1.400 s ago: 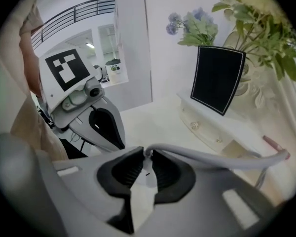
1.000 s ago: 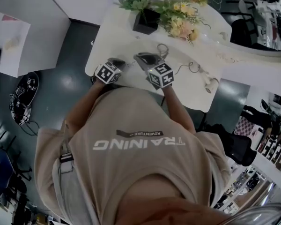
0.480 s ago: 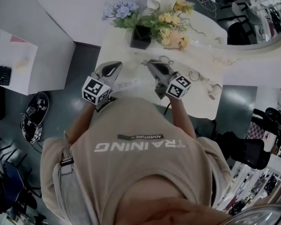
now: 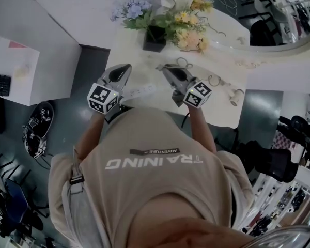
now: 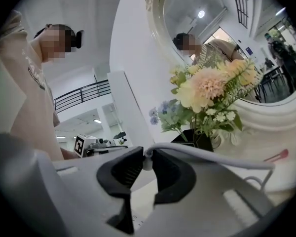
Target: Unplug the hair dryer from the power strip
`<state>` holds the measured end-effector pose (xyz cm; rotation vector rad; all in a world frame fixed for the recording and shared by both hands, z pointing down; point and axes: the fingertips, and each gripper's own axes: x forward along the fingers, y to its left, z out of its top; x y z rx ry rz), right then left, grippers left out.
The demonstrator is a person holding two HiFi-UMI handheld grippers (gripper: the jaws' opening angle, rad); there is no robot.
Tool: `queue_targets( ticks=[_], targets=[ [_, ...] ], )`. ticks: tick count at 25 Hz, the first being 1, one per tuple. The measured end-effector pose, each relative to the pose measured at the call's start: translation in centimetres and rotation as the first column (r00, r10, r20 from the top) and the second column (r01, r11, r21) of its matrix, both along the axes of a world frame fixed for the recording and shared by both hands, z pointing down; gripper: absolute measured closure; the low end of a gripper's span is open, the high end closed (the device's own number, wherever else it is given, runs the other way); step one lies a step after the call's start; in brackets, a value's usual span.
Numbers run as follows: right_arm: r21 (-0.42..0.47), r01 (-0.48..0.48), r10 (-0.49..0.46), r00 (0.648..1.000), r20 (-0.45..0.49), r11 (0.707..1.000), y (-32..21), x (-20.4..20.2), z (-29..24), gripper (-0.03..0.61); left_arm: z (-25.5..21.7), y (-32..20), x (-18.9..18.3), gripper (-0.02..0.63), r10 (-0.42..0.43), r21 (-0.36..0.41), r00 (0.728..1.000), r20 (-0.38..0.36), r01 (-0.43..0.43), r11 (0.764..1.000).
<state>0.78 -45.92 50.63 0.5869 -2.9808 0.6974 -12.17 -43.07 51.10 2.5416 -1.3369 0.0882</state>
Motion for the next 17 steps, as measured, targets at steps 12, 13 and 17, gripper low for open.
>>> queue_targets(
  ticks=[12,13,17],
  targets=[
    [0.014,0.001,0.000,1.000,-0.028,1.000,0.9,-0.2,0.2,0.514,0.2,1.1,-0.2,0.617,-0.012,0.011,1.000,-0.008,0.013,1.000],
    [0.016,0.002,-0.001,1.000,-0.029,1.000,0.9,-0.2,0.1,0.514,0.0,1.1,-0.2,0.617,-0.015,0.019,1.000,-0.009,0.015,1.000],
    [0.031,0.016,-0.015,0.999,-0.039,0.999,1.1,0.0,-0.1,0.514,-0.9,1.2,-0.1,0.617,-0.026,0.046,1.000,-0.015,0.027,0.999]
  ],
)
